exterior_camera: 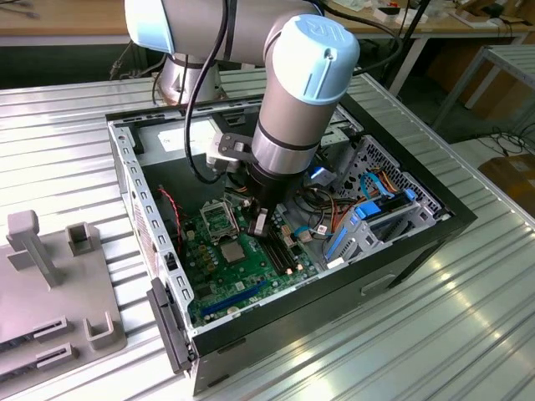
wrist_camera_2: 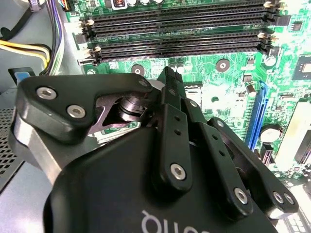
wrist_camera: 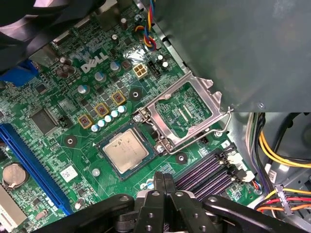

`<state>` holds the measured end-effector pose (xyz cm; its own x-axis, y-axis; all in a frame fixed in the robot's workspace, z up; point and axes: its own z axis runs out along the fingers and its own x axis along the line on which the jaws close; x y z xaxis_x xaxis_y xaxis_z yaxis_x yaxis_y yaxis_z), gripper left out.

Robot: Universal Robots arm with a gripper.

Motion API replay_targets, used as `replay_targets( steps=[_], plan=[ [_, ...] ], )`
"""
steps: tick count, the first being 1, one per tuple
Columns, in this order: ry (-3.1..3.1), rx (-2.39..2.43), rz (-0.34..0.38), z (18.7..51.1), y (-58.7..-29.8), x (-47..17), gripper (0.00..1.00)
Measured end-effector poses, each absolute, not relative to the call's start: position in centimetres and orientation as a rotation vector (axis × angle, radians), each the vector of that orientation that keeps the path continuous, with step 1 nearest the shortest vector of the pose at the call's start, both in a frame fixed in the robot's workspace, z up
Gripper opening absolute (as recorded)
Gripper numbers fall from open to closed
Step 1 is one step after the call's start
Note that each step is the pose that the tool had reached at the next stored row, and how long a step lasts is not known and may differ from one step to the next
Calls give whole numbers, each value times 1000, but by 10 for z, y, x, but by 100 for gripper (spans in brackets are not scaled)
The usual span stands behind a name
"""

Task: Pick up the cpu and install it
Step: 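Close the cpu cover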

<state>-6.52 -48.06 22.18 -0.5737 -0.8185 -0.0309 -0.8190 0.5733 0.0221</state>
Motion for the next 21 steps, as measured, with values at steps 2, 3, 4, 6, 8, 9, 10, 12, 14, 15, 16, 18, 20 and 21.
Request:
replay_targets(
  steps=[2, 3, 4, 6, 8, 9, 10, 12, 14, 15, 16, 18, 20, 21],
  plan=[
    [2771, -1442, 53, 222, -481, -65, 11],
    [2770, -1442, 55, 222, -481, -65, 11],
    [2770, -1442, 55, 222, -481, -65, 11],
    [2770, -1442, 55, 222, -481, -65, 11],
    [2769, -1443, 57, 222, -481, -65, 11],
    [2764, -1447, 64, 222, -481, -65, 11],
    [2755, -1454, 79, 222, -481, -65, 11],
    [2734, -1472, 106, 222, -480, -65, 11],
    [2730, -1477, 108, 223, -478, -65, 11],
    [2729, -1478, 108, 223, -477, -64, 11],
    [2728, -1479, 108, 224, -476, -64, 11],
    [2725, -1482, 109, 225, -473, -64, 11],
    [2721, -1485, 109, 225, -471, -64, 11],
    [2719, -1486, 108, 225, -470, -64, 11]
  ],
)
